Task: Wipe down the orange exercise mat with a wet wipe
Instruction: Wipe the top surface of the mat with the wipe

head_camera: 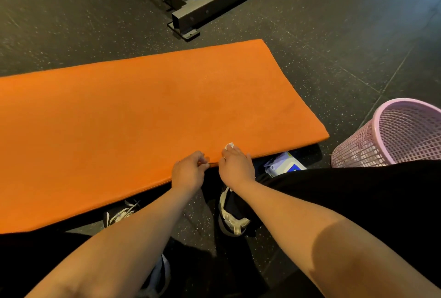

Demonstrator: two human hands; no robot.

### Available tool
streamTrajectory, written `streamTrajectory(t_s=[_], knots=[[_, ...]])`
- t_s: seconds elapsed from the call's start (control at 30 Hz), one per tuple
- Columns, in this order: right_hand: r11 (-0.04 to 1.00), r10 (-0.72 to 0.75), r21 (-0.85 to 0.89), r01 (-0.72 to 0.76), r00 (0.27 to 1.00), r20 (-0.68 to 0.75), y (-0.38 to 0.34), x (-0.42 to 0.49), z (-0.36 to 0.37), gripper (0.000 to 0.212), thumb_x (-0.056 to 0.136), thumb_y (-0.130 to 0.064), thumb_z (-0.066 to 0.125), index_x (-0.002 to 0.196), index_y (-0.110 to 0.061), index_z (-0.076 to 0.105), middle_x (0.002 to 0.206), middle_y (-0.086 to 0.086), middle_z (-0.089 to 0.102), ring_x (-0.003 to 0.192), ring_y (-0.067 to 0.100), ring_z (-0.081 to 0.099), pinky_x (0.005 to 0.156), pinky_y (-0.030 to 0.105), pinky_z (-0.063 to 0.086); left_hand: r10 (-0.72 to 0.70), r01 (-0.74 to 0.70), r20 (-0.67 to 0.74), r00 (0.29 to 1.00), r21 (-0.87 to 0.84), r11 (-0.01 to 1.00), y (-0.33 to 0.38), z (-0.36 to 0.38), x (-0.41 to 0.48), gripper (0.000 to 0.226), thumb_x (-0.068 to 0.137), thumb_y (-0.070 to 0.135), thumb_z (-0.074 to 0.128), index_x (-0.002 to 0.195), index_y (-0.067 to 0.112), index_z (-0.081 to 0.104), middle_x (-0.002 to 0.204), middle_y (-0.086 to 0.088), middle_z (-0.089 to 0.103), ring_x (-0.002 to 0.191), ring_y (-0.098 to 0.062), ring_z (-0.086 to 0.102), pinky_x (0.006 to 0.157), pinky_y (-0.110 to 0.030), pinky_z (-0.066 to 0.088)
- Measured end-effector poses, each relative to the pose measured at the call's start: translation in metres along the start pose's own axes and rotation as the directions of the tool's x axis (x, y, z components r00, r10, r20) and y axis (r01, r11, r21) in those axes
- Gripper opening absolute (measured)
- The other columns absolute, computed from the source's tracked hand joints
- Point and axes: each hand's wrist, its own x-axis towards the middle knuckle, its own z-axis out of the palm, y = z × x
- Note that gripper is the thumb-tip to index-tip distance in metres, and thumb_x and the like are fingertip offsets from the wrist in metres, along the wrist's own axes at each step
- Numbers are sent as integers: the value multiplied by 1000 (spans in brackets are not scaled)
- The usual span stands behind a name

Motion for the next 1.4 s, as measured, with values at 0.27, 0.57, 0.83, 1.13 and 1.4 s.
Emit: streamTrajectory(t_s=[0.27,0.57,0.83,1.13,1.4], knots=[[1000,-17,-25,15,997,-74,-7,-21,2,42,104,-32,39,140,-20,57,159,-2,40,149,16,30,122,51,15,-7,6,9,1000,28,1000,-1,5,-15,7,96,21,64,90,24,61,135,5,62,125,-22,55,96,-37,48],[976,185,-123,-177,981,52,7,2,-13,56,109,-31,26,162,-18,14,170,-2,-3,156,17,-11,124,54,-3,-112,88,161,981,149,985,13,3,-8,45,97,37,48,141,43,49,158,15,35,143,-26,24,115,-44,20],[975,-29,-210,65,986,166,4,18,-14,55,109,-33,24,162,-22,16,170,-5,1,156,14,-6,123,58,-6,-166,96,217,962,300,949,13,10,7,50,103,44,34,152,47,30,165,16,16,139,-27,21,111,-45,19],[974,-96,-169,147,956,277,-13,55,-11,55,110,-35,21,162,-19,14,170,-4,0,155,12,-8,124,54,-8,-159,102,161,974,312,945,11,14,38,49,105,45,28,153,46,28,165,15,16,136,-26,24,107,-42,21],[973,168,-187,-135,971,172,-11,109,-10,59,108,-32,24,162,-14,9,170,1,-6,155,17,-13,123,58,-8,-203,144,151,967,333,932,3,10,73,48,106,42,29,154,45,26,166,12,12,141,-27,18,110,-44,19]])
